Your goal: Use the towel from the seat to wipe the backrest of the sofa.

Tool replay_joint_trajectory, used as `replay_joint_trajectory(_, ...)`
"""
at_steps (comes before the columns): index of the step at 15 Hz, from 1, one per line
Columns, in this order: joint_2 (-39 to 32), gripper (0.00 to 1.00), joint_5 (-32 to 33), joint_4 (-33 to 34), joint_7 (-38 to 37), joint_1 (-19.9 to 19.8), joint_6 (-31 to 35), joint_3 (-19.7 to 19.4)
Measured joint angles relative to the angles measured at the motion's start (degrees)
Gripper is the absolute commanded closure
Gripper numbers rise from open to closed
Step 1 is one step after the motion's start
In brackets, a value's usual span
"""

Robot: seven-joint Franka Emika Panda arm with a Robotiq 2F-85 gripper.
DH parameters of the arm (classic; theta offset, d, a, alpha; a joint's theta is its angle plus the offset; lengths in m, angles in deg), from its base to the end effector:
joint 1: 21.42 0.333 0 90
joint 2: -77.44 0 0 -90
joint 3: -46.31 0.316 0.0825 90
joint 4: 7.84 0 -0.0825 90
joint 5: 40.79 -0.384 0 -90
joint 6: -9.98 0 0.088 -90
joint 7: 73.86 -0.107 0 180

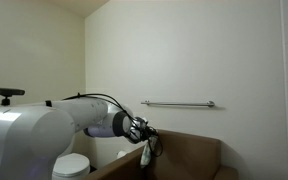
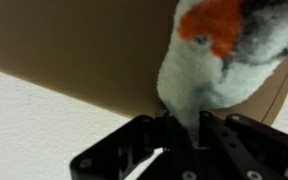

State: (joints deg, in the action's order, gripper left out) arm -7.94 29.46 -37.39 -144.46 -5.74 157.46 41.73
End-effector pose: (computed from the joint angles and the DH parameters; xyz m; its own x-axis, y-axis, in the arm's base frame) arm 0.8022 0.2196 0.1359 0.5527 0.1617 0.8175 -0.2045 -0.9247 0.3211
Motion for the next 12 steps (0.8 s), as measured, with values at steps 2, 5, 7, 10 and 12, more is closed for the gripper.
replay_joint_trajectory(2,0.11,0.94,0.0,0.06,0.0,0.06,-1.48,-0.78)
replay_joint_trajectory(5,0.24,0.94,0.02,0.32,0.0,0.1,-4.0,-2.29)
replay_joint_trajectory(7,0.32,0.94,0.08,0.82,0.0,-0.01,-6.64,-3.91)
replay_joint_trajectory(10,0.54,0.94,0.16,1.49,0.0,-2.0,-12.24,-7.96)
replay_joint_trajectory(12,0.48,0.94,0.16,1.45,0.0,-4.81,-15.23,-10.88)
